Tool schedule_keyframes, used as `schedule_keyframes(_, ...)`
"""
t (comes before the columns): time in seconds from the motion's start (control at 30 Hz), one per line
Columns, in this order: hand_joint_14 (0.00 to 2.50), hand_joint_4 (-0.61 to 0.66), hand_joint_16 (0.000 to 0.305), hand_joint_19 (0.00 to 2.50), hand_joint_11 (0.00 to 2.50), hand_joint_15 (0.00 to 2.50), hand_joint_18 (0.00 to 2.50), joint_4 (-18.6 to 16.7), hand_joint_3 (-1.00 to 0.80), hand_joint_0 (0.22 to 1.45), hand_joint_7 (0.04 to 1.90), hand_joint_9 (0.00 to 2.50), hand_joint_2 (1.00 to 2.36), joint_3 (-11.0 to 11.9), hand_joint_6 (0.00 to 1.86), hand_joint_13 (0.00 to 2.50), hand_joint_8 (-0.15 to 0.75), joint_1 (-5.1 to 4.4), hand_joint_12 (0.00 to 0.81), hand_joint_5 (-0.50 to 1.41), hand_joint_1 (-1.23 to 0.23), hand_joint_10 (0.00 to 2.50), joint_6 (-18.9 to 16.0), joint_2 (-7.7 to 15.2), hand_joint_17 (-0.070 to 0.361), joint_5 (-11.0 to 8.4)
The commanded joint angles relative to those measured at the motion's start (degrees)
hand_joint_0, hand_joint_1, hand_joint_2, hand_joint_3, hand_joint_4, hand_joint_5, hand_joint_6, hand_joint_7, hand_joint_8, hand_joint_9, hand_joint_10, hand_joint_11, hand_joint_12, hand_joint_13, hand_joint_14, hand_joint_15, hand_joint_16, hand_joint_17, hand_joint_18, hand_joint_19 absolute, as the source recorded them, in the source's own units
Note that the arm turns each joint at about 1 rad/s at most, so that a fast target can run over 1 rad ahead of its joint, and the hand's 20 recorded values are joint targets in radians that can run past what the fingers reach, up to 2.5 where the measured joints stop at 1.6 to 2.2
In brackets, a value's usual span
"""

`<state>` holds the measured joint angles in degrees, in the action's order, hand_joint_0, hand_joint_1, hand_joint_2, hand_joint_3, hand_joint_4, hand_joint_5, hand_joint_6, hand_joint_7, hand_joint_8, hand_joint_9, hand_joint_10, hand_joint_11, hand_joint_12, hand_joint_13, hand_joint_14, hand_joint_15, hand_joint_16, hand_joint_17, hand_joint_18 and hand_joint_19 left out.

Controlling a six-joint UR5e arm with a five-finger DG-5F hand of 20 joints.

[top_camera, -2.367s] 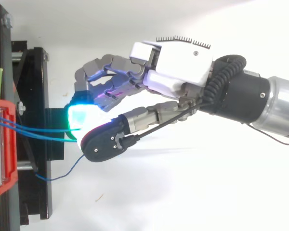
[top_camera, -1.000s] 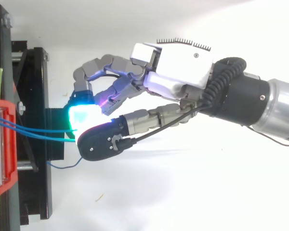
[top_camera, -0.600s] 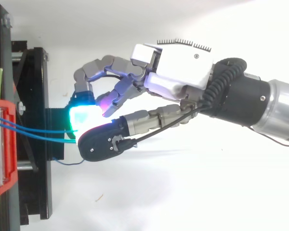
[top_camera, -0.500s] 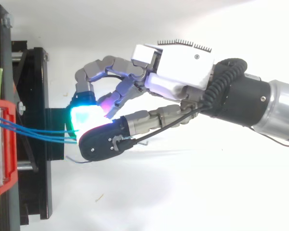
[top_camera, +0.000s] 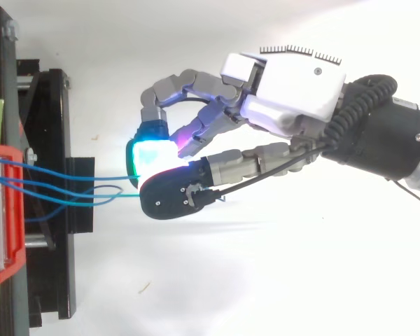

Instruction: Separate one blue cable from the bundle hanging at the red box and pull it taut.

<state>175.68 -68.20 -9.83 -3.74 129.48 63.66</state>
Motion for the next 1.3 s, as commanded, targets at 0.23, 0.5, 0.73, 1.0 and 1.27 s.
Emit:
schedule_keyframes(0.23, 0.02, -0.3, 0.036, 0.38, 1.31, 0.65, 0.64, 0.2, 0.01, 0.65, 1.36, 0.97, 1.02, 0.0, 0.93, 0.75, 0.291, -0.02, 0.305, -0.17, -0.77, 0.01, -0.5, -0.1, 0.082, -0.11)
schedule_keyframes(0.5, 0.02, -0.31, 0.035, 0.31, 1.05, 0.47, 0.59, -1.5, -0.04, 0.68, 1.37, 0.79, 1.02, -0.7, 0.93, 0.63, 0.272, -0.11, 0.292, -0.18, -0.8, 0.02, -2.9, 0.0, 0.078, 0.06)
schedule_keyframes(0.73, 0.01, -0.32, 0.031, 0.19, 0.41, 0.15, 0.51, -2.0, -0.07, 0.69, 1.35, 0.56, 1.02, -0.8, 0.93, 0.5, 0.248, -0.11, 0.257, -0.18, -0.81, 0.01, -3.1, 0.0, 0.07, -0.11)
schedule_keyframes(1.0, 0.0, -0.31, 0.023, 0.1, 0.41, 0.04, 0.48, -1.7, -0.07, 0.69, 1.37, 0.73, 1.02, -0.8, 0.92, 0.48, 0.274, -0.19, 0.207, -0.18, -0.81, 0.01, -3.2, 0.0, 0.052, -0.11)
schedule_keyframes(1.27, 0.0, -0.3, 0.02, 0.08, 0.63, 0.05, 0.47, -1.8, -0.06, 0.69, 1.35, 0.94, 1.03, -0.8, 0.93, 0.49, 0.284, -0.46, 0.2, -0.18, -0.8, 0.02, -3.1, 0.0, 0.045, -0.03)
